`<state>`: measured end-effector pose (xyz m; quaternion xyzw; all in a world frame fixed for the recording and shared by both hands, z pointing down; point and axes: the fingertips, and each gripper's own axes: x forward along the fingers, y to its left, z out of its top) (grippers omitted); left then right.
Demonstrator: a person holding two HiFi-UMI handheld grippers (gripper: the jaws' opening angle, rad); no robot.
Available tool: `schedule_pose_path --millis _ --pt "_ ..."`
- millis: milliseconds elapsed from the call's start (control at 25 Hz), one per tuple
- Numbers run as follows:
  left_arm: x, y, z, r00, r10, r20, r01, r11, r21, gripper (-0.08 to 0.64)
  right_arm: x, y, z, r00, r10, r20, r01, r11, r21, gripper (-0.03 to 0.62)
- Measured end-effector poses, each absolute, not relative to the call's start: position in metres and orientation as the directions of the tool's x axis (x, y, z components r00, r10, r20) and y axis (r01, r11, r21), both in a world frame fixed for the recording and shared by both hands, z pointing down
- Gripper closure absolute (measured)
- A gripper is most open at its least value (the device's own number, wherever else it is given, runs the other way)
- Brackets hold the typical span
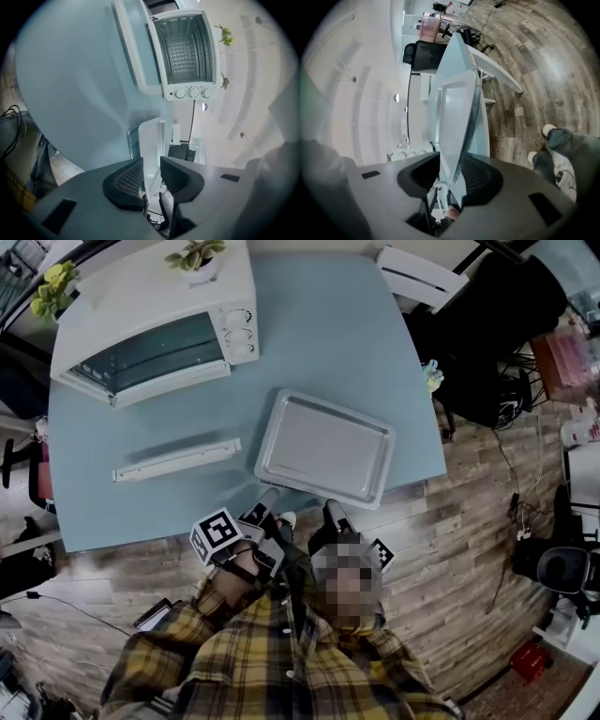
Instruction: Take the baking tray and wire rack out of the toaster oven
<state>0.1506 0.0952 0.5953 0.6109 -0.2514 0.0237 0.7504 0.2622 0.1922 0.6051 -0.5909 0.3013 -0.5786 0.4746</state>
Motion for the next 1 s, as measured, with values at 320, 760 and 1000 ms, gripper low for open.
schedule_pose_path --millis 320,760,1000 --pt "0.109 0.037 0.541 0.888 -0.339 0.309 -0.293 0.099 0.951 0.454 0.224 0.119 0.540 0.037 -0.959 0.280 -0.075 -0.282 -0.956 0.468" --pt "0.011 -0.071 0.434 0.854 -0.500 0.145 -0.399 -0.450 0.799 0.428 0.143 -0.005 0.421 -0.109 -0.984 0.137 -0.778 -0.001 -0.628 0.468" --pt "-0.035 -0.089 0.397 0.824 -0.559 0.091 -0.508 -0.658 0.556 0.426 0.101 -0.032 0.388 -0.166 -0.981 0.101 -0.949 0.131 -0.286 0.469"
